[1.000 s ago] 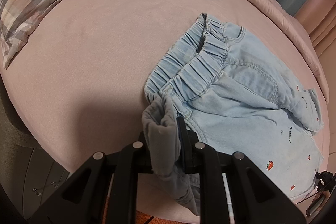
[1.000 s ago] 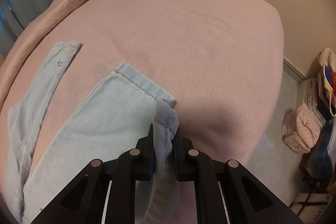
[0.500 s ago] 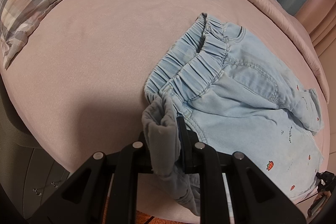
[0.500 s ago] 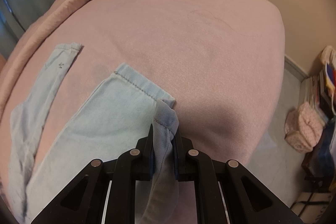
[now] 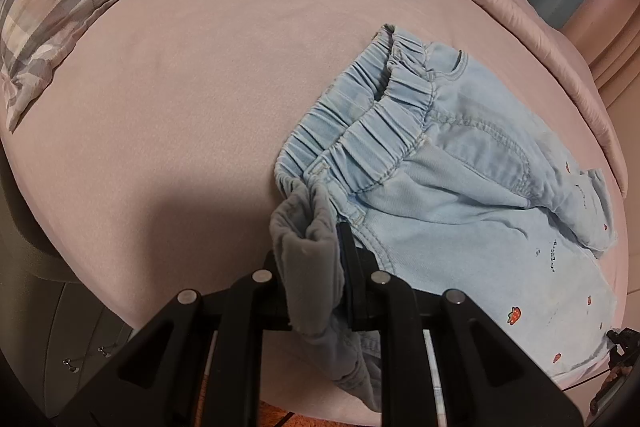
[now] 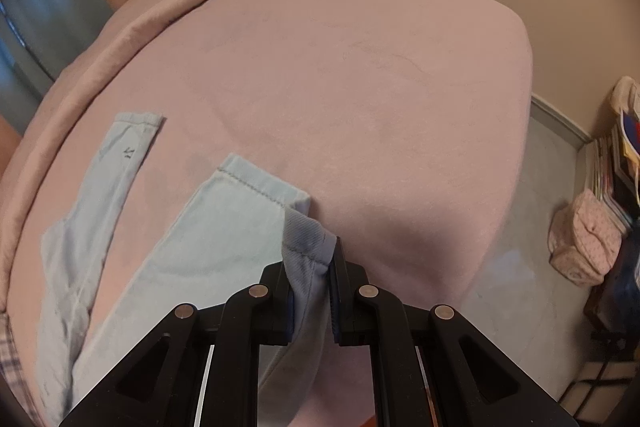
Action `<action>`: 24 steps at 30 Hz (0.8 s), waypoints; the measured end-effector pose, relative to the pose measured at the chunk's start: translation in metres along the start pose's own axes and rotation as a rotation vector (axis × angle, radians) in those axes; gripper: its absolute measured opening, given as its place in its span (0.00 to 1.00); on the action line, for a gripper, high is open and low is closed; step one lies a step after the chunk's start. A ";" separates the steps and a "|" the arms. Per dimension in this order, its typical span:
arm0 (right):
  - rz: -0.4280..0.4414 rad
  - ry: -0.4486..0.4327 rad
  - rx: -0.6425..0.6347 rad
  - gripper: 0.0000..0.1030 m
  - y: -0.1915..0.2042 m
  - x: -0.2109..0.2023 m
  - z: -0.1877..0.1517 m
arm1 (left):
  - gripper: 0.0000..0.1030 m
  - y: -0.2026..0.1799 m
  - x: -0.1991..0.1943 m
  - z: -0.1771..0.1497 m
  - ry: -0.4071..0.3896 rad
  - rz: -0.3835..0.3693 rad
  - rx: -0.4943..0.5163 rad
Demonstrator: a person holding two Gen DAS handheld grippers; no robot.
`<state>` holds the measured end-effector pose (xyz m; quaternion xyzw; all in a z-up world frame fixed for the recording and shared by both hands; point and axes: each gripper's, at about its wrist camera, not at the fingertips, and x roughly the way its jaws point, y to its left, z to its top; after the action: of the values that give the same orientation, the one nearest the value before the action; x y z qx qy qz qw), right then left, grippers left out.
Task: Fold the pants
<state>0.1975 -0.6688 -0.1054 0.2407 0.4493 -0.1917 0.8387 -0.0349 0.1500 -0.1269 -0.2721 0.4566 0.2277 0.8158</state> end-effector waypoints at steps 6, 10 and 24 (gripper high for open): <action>-0.004 -0.004 0.010 0.08 -0.004 -0.001 -0.003 | 0.17 -0.003 -0.001 0.000 0.001 0.005 -0.001; -0.010 -0.005 0.012 0.08 -0.006 0.000 -0.004 | 0.17 -0.003 0.000 0.000 0.002 0.005 -0.005; -0.035 -0.021 -0.024 0.08 -0.011 -0.003 -0.003 | 0.17 0.014 -0.008 -0.006 0.038 -0.049 -0.055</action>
<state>0.1878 -0.6754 -0.1069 0.2206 0.4469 -0.2035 0.8427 -0.0509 0.1554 -0.1257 -0.3096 0.4590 0.2149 0.8045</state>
